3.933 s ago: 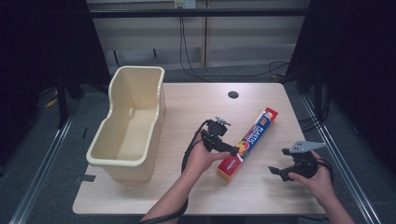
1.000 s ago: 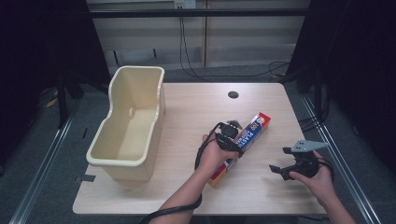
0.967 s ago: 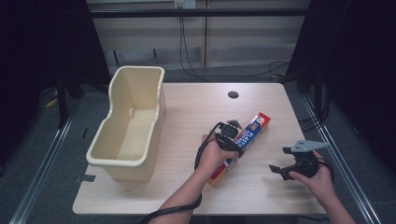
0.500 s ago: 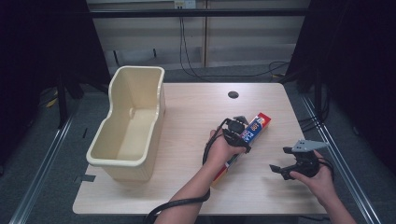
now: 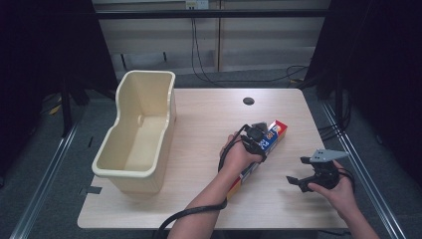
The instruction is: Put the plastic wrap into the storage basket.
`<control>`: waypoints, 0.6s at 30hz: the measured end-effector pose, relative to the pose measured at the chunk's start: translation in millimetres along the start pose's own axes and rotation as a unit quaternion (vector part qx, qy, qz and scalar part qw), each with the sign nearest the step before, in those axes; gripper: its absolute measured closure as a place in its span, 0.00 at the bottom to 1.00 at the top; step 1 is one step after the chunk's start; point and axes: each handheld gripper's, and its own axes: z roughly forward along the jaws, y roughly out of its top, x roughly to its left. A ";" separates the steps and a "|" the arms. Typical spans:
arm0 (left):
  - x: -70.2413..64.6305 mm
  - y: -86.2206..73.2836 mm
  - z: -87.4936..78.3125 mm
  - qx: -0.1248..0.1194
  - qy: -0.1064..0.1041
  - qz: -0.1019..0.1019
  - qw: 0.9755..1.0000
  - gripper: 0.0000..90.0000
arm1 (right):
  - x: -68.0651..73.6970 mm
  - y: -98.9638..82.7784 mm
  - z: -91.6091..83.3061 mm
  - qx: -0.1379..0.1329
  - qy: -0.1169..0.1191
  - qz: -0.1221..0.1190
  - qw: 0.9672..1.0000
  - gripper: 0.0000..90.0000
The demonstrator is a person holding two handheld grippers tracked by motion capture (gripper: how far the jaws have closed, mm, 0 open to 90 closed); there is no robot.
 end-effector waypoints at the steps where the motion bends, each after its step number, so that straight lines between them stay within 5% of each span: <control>1: 0.0 0.5 -2.2 0.006 -0.001 0.002 1.000 0.45 | 0.0 0.0 -0.3 -0.002 0.000 0.000 1.000 0.06; 9: 2.3 1.2 -32.2 0.018 -0.021 -0.005 1.000 0.45 | 0.0 0.3 -0.9 -0.002 0.001 0.001 1.000 0.06; 18: 16.2 -2.4 -75.4 0.033 -0.001 -0.019 0.999 0.45 | 0.8 0.7 0.0 -0.003 0.002 0.001 1.000 0.05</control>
